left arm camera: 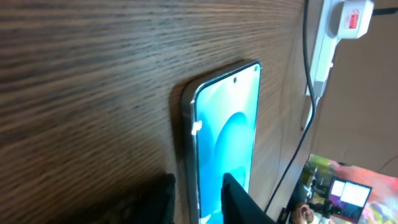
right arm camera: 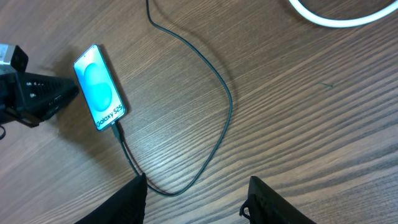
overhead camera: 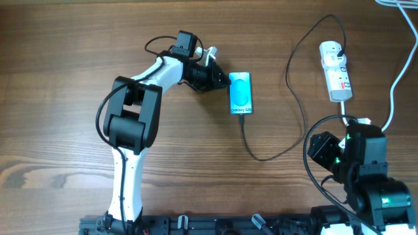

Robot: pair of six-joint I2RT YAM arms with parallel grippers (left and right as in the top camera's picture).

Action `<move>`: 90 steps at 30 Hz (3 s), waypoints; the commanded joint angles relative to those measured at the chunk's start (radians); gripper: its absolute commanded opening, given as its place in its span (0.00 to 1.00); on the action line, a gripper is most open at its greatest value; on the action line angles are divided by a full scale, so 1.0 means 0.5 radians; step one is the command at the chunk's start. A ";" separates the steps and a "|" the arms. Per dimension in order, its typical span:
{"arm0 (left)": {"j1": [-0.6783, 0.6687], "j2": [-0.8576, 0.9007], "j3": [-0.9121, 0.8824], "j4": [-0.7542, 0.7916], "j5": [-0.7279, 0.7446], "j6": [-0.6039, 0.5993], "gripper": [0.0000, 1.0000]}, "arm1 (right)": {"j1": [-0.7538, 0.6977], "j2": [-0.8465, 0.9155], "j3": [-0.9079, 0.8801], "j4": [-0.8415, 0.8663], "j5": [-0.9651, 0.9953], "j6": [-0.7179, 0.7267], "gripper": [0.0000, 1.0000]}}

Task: Plug charger to phone and switch on socket

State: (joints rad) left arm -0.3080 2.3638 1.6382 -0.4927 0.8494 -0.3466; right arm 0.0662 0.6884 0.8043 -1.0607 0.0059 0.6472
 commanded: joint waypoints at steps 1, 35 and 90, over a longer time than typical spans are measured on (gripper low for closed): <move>0.111 -0.169 0.018 -0.208 -0.248 0.033 0.20 | -0.006 0.008 -0.027 0.011 0.057 0.022 0.52; 0.057 -3.270 -0.758 -1.696 -1.897 -0.109 1.00 | -0.634 1.569 0.462 0.860 0.462 0.177 0.04; 0.057 -4.260 -0.778 -1.913 -2.097 -0.110 1.00 | -0.610 2.637 0.740 2.164 0.311 -0.076 0.04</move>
State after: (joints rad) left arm -0.2752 0.2382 1.2575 -1.4513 -0.1902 -0.3958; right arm -0.2447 1.9881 1.1530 0.0116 0.1753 0.6258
